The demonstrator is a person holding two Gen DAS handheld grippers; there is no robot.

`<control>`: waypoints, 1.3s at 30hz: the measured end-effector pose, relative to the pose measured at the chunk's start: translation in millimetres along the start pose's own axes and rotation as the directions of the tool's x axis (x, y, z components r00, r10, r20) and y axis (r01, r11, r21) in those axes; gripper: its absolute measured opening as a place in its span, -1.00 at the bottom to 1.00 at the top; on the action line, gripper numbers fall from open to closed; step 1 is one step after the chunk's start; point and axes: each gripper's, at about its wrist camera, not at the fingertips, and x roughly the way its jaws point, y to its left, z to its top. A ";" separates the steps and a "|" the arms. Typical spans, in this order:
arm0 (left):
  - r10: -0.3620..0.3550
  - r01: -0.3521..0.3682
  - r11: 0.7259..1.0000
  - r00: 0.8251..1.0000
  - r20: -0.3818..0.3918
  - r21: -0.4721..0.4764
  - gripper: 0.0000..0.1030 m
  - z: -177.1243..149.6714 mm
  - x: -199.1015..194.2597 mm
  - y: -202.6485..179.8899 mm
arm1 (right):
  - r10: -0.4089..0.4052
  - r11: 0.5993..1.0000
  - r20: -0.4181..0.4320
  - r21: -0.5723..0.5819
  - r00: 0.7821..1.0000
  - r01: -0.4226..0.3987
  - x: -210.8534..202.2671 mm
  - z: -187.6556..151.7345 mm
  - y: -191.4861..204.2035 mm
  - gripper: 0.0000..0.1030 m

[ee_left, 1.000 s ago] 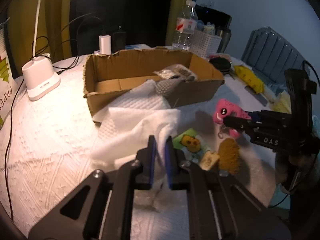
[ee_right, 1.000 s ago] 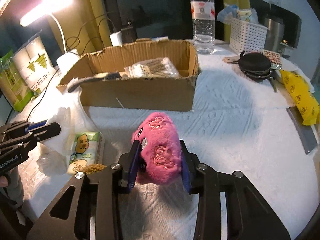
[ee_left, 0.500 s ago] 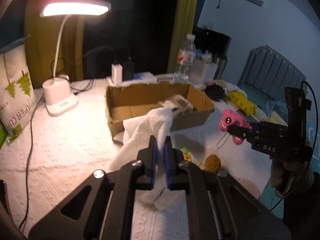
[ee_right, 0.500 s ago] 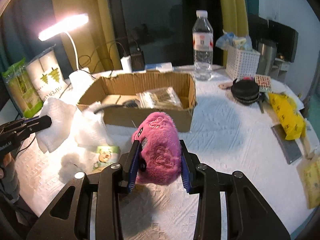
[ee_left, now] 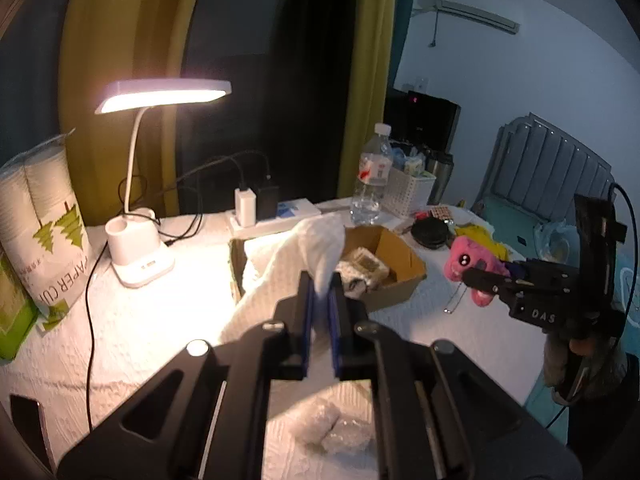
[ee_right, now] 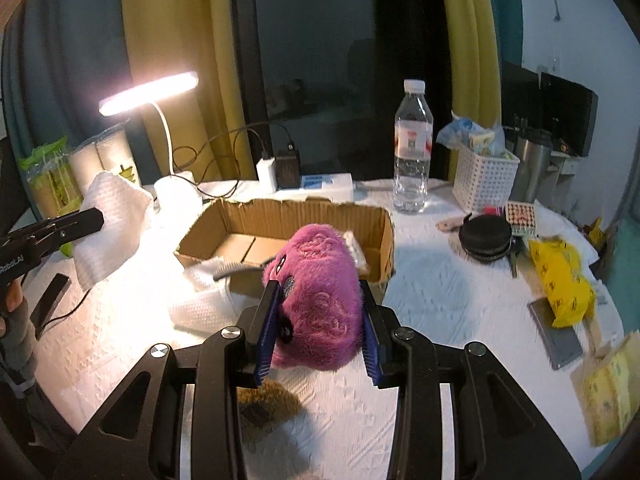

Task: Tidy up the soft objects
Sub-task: 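Carry the pink plush into the box while the left gripper grasps the white towel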

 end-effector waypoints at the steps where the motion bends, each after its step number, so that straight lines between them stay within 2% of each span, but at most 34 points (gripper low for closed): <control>1: 0.000 0.000 1.000 1.000 0.004 0.001 -0.86 3.3 1.1 1.0 | 0.001 1.000 0.005 -0.003 1.000 -0.001 0.4 3.1 0.4 -0.26; 7: 0.005 -0.005 1.000 1.000 0.028 0.014 -0.86 18.0 10.3 4.1 | 0.028 0.999 0.013 -0.014 1.000 -0.028 8.1 15.9 3.4 -0.26; 22: -0.003 0.003 1.000 1.000 0.022 -0.008 -0.86 32.7 46.3 18.6 | 0.125 0.990 -0.044 -0.059 0.991 -0.128 71.1 38.2 26.4 -0.26; 29: -0.010 0.009 1.000 1.000 -0.004 -0.025 -0.86 32.5 71.6 27.8 | 0.160 0.984 -0.080 -0.063 0.984 -0.165 106.5 46.8 32.2 -0.26; 39: -0.008 0.003 0.998 0.997 -0.082 -0.056 -0.87 21.7 117.3 39.7 | 0.197 0.977 -0.160 -0.048 0.967 -0.207 160.3 42.6 34.6 -0.26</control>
